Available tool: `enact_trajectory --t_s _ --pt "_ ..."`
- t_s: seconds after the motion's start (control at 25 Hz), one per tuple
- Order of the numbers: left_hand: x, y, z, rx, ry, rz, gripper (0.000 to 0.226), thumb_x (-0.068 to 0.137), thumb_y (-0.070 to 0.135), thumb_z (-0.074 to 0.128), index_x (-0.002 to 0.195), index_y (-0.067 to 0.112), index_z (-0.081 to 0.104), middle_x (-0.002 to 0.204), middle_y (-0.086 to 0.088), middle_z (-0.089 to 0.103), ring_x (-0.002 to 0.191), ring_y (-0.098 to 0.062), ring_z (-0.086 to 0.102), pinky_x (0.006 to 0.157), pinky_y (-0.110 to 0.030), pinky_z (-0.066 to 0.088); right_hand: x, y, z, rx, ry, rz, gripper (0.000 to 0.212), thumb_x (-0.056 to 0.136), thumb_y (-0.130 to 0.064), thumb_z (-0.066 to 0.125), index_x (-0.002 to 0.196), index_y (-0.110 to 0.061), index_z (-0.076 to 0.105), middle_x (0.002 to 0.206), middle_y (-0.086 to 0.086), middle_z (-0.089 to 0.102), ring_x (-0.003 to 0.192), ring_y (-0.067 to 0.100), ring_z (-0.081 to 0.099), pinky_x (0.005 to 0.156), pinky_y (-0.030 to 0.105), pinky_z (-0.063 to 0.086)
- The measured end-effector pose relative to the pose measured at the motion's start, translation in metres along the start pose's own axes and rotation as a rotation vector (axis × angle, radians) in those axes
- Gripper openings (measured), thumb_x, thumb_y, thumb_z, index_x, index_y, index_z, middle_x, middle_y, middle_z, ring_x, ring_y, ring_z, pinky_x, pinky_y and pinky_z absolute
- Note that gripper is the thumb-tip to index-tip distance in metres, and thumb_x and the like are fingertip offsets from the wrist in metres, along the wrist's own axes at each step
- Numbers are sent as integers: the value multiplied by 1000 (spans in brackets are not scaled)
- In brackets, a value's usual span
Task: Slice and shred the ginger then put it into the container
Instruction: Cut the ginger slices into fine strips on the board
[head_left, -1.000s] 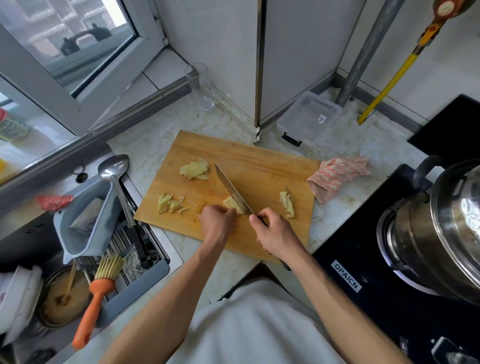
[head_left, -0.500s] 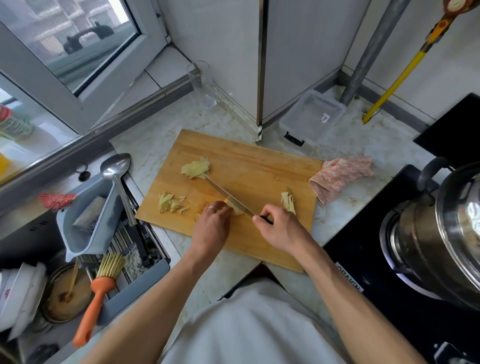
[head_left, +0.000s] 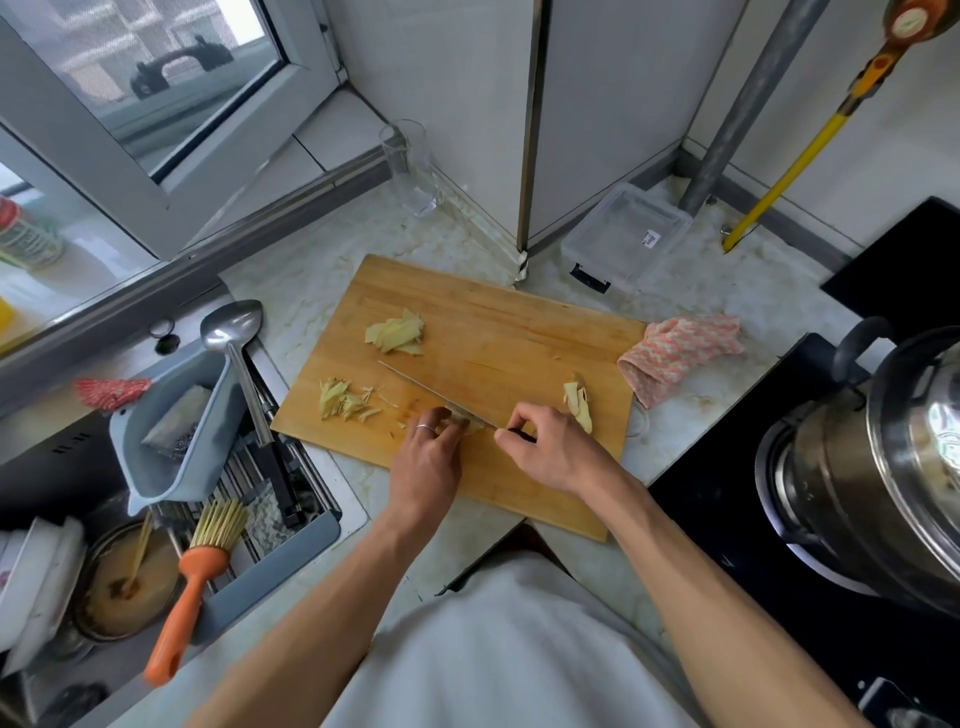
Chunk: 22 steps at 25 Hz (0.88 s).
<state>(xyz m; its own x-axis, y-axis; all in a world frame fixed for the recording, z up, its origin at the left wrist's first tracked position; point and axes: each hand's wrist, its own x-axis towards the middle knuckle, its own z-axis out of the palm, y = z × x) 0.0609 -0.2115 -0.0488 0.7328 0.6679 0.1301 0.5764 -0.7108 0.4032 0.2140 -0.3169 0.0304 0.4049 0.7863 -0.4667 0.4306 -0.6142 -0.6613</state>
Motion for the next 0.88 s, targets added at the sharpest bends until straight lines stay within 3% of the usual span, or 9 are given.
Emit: enact_trajectory --t_s 0.12,0.24,0.36,0.44,0.56,0.72,0.88 --pt "-1 -1 -2 48 -5 51 46 66 -10 78 106 11 76 109 -14 67 93 -37 63 69 -41 58 -2 1 0 -21 45 -28 35 96 -55 51 89 -21 55 67 1 58 61 26 59 54 35 42" --pt "0 -2 -2 68 -27 46 45 67 -8 78 108 10 76 111 -14 67 95 -35 63 75 -42 59 -10 3 2 -10 93 -52 35 97 -57 47 96 -25 60 69 3 65 64 25 63 59 39 50" --pt "-3 -3 0 91 -25 77 32 74 0 72 105 9 76 108 -12 67 96 -33 59 78 -39 56 -20 1 9 -41 106 -100 39 99 -55 45 115 -27 68 95 0 74 89 24 68 75 39 56" --pt "-5 -9 6 86 -48 101 28 85 10 58 109 9 74 111 -13 66 105 -34 55 86 -41 53 -22 -1 15 -97 110 -116 39 100 -53 45 114 -27 70 102 1 74 98 30 65 79 42 55" --pt "-15 -13 9 85 -126 128 40 93 19 46 126 8 65 126 -15 62 127 -38 48 103 -44 45 -26 -8 18 -189 77 -93 42 101 -53 45 124 -26 68 116 8 72 112 35 60 87 43 53" --pt "-22 -7 6 41 -117 96 44 94 22 43 131 8 61 131 -18 57 130 -39 45 105 -45 44 -27 -11 15 -282 59 -86 47 101 -55 42 134 -27 62 120 13 70 115 37 59 86 40 52" --pt "-21 -3 8 49 -53 84 43 93 23 43 129 10 62 130 -17 57 127 -36 43 101 -43 43 -28 -6 17 -290 93 -109 46 101 -54 44 125 -21 66 111 14 72 107 38 62 83 42 52"
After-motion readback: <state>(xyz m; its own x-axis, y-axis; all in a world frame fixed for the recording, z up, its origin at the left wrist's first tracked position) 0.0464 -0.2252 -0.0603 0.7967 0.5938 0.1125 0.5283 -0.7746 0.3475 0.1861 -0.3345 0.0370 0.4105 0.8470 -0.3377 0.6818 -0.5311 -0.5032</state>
